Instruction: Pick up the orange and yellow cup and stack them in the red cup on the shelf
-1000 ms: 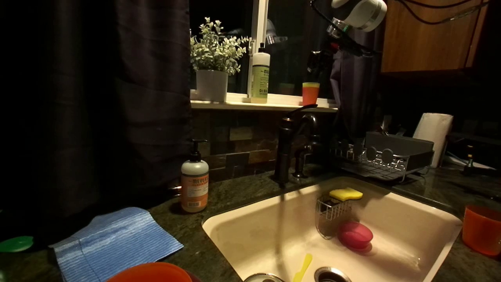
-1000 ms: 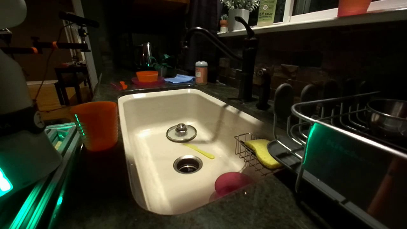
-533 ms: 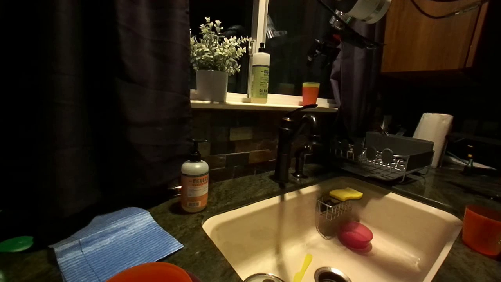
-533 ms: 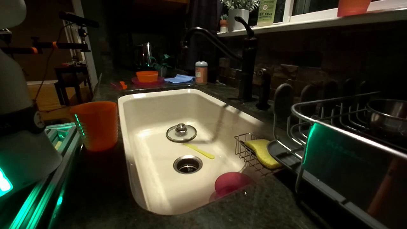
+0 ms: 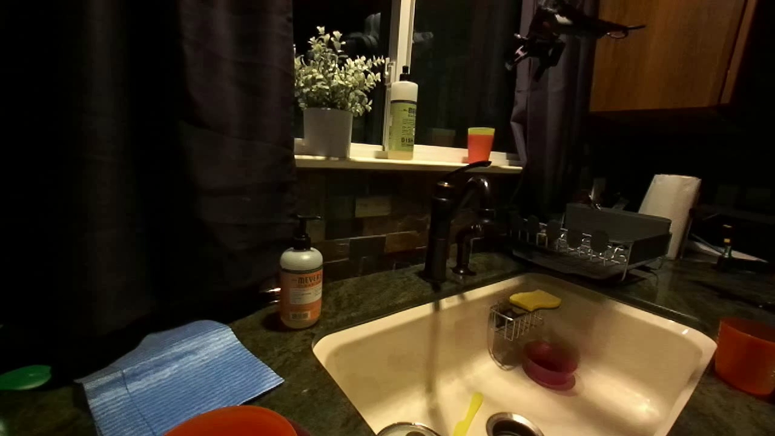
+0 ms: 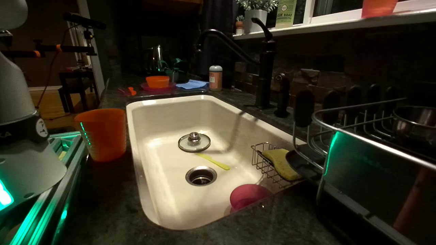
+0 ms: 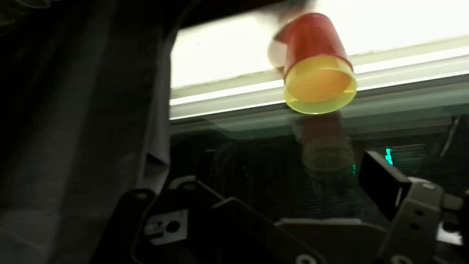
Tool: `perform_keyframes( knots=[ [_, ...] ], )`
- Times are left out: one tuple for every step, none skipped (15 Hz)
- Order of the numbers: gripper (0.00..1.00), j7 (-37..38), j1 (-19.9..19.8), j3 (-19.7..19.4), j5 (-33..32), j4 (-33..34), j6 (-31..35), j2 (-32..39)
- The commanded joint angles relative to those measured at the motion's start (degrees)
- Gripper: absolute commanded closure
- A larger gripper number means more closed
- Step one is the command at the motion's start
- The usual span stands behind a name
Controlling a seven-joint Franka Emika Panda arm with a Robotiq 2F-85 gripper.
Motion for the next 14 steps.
perform_keyframes(
  knots=[
    [0.0, 8.1, 0.3, 0.0, -9.2, -7.6, -9.6, -8.9],
    [0.0, 9.2, 0.1, 0.2, -9.7, -8.3, -13.6, -10.4],
    [0.0, 10.3, 0.1, 0.5, -9.9, -9.0, -17.9, -12.0],
    [0.0, 10.9, 0.0, 0.6, -9.0, -9.4, -21.9, -13.1],
    [0.0, 11.7, -0.4, 0.9, -8.2, -9.8, -25.3, -14.2],
    [0.0, 12.1, -0.4, 0.9, -6.8, -10.4, -29.6, -15.4],
    [0.0, 12.7, -0.4, 1.0, -6.0, -11.0, -33.3, -16.3],
    [0.0, 13.5, -0.6, 1.1, -5.6, -11.8, -36.8, -17.1],
    [0.0, 14.4, -0.7, 1.1, -5.3, -12.6, -39.7, -17.9],
    [0.0, 15.5, -0.8, 1.1, -4.9, -13.6, -42.5, -18.7],
    [0.0, 16.6, -1.0, 1.1, -4.4, -14.5, -44.8, -19.4],
    [0.0, 17.4, -1.2, 1.0, -3.9, -15.4, -46.7, -20.0],
    [0.0, 18.0, -1.4, 0.7, -2.8, -16.4, -48.7, -20.4],
    [0.0, 18.5, -1.7, 0.2, -1.0, -17.4, -50.2, -20.9]
  ],
)
